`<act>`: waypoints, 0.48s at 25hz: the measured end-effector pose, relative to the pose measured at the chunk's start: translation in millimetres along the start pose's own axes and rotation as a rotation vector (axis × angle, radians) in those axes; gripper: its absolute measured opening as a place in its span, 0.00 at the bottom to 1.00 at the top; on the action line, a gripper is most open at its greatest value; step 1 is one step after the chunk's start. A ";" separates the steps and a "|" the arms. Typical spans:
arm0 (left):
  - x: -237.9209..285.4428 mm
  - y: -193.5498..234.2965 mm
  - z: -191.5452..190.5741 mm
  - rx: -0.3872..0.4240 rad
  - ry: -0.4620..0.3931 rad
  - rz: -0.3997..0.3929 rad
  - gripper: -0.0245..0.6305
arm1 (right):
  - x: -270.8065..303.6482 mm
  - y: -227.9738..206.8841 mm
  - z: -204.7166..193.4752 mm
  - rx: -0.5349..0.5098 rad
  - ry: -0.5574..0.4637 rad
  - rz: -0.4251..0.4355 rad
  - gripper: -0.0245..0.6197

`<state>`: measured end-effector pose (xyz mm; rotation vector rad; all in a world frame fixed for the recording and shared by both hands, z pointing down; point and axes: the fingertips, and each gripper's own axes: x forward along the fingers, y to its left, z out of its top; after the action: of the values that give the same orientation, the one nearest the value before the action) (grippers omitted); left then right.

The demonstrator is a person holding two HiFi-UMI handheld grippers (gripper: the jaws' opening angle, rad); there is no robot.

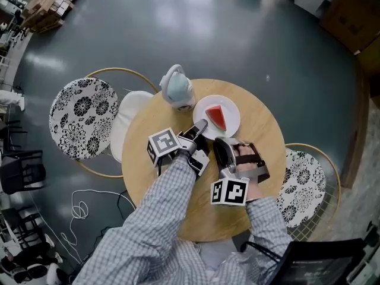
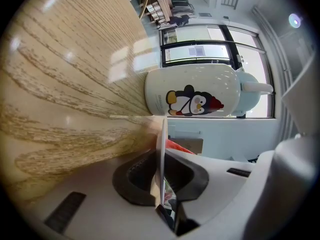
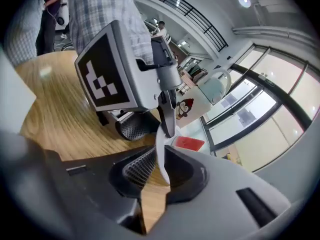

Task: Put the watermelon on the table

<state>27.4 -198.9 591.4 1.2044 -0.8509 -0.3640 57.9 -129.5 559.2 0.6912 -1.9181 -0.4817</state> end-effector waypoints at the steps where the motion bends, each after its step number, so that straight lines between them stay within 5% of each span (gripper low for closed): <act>1: 0.1 -0.3 0.4 0.001 0.002 -0.001 0.09 | 0.8 0.8 -0.5 -0.009 0.008 -0.001 0.13; 10: 2.2 -8.6 0.5 0.058 0.043 -0.015 0.09 | 5.1 3.9 -3.9 0.053 0.058 0.039 0.07; 12: 3.9 -11.5 -1.7 0.075 0.067 -0.017 0.19 | 6.3 3.1 -6.7 0.069 0.074 0.040 0.07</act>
<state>33.2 -204.4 582.2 1.2875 -0.8026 -0.3057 61.1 -131.4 568.2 0.7047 -1.8823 -0.3614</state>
